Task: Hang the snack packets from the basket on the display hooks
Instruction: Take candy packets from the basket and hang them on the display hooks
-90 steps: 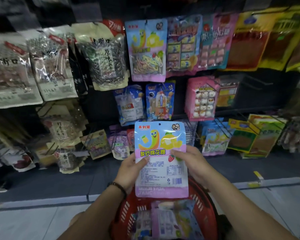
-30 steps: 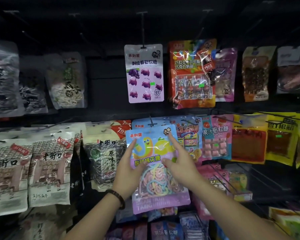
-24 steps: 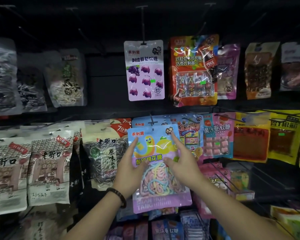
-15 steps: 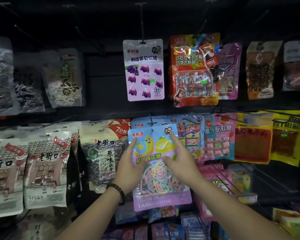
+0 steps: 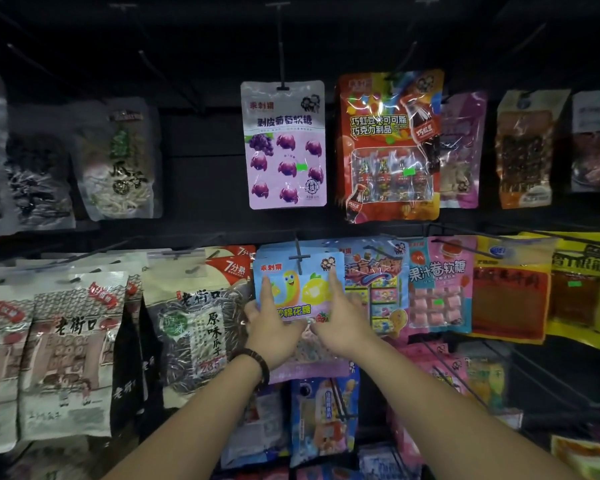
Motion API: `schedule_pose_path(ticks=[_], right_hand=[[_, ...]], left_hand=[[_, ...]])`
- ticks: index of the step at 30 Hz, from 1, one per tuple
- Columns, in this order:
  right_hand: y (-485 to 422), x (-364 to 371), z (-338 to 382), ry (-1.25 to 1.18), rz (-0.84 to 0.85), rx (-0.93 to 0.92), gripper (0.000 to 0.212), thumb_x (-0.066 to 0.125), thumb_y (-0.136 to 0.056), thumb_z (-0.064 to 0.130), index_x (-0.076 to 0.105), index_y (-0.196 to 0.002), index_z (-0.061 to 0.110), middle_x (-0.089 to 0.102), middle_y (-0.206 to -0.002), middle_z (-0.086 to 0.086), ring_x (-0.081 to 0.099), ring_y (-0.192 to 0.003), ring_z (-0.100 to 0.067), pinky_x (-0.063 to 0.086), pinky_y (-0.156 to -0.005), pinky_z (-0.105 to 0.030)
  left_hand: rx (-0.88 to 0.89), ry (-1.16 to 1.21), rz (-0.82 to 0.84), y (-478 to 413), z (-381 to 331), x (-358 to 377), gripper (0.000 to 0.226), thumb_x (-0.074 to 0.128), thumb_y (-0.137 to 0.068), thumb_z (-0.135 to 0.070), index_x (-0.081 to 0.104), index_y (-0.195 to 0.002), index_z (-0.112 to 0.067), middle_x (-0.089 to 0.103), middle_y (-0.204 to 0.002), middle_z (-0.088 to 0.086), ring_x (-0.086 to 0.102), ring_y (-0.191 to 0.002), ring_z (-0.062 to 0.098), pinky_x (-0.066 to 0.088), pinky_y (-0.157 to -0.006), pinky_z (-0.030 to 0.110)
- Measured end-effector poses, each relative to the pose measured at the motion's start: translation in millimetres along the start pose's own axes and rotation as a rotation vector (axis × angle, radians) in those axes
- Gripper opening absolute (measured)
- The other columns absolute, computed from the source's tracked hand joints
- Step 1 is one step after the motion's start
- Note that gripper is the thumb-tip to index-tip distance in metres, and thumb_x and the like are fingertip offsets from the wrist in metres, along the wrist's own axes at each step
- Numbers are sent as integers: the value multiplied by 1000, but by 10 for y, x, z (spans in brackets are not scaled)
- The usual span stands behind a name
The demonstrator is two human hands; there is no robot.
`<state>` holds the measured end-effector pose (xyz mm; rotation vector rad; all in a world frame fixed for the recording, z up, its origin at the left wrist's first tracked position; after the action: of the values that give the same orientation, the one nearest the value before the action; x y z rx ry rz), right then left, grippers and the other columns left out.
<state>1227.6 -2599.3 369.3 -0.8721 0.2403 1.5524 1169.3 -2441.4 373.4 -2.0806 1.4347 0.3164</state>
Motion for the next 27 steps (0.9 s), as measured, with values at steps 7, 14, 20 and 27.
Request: schedule_pose_path(ticks=[7, 14, 20, 27], right_hand=[[393, -76, -121, 82, 104, 0, 109, 78, -93, 24, 1, -168, 40, 2, -175, -7, 27, -158, -36, 46, -109, -36], [1453, 0, -440, 100, 59, -81, 51, 71, -97, 28, 52, -145, 28, 46, -134, 10, 58, -117, -9, 47, -98, -23], [2641, 781, -1305, 2, 76, -18, 25, 73, -90, 20, 69, -115, 23, 63, -107, 8, 64, -100, -8, 52, -90, -24], [4286, 2031, -2646, -99, 278, 551, 16, 77, -90, 9, 74, -104, 17, 71, -89, 7, 70, -89, -13, 50, -81, -21]], left_hand=[[72, 7, -79, 313, -19, -13, 87, 69, -94, -14, 19, -165, -23, 35, -163, 13, 39, -148, 29, 37, -121, 46], [335, -33, -196, 1460, 451, 102, 36, 66, -93, -13, 59, -122, -34, 60, -118, -20, 63, -109, 3, 58, -92, 31], [243, -128, 78, 2712, 1683, 709, 23, 61, -91, -18, 62, -110, -30, 61, -105, -15, 63, -91, 7, 54, -81, 28], [-110, -260, 519, 4138, 3073, 1460, 33, 73, -88, -15, 69, -121, -15, 66, -119, 4, 65, -110, 23, 50, -99, 32]])
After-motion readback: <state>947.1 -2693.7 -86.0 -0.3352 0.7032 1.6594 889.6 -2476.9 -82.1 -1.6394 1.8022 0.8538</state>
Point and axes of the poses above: each hand's wrist, its own y-axis away from the middle knuckle, its own x-axis out of the palm, z = x × y, the point moved 5 cm from there along -y, towards the middle knuckle
